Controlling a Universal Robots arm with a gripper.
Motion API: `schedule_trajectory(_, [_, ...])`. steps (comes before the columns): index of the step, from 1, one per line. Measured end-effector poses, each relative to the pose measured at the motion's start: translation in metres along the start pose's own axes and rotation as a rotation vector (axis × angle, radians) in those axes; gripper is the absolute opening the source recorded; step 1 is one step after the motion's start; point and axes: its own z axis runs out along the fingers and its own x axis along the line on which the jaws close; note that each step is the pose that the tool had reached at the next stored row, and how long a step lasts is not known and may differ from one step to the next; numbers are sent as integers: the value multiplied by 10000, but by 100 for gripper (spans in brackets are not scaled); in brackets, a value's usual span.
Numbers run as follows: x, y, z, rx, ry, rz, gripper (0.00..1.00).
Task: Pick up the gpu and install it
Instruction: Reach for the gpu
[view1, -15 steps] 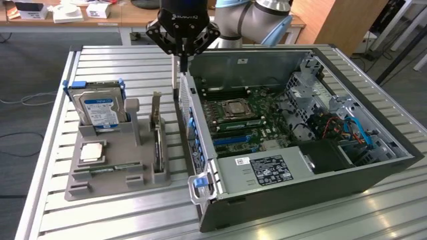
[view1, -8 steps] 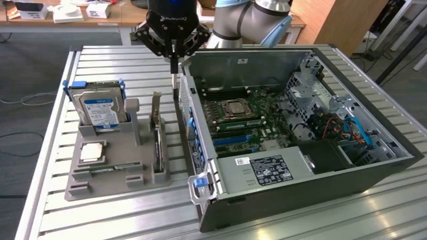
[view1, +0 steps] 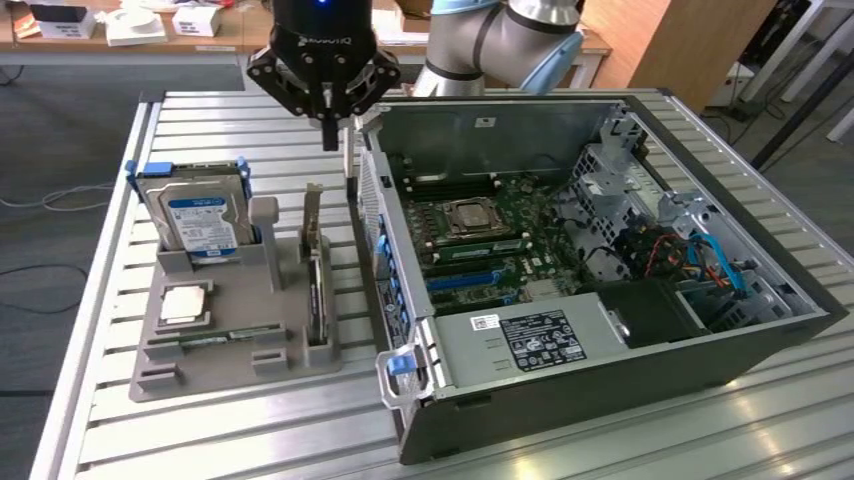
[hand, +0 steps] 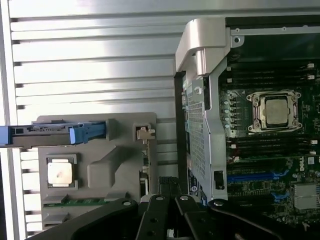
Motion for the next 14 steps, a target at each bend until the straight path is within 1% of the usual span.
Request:
schedule_trajectory(4, [78, -6, 8, 0, 3, -1, 11])
schedule_trajectory(8, [134, -11, 11, 0, 3, -1, 11])
schedule_trajectory(14, [141, -11, 10, 0, 4, -1, 11])
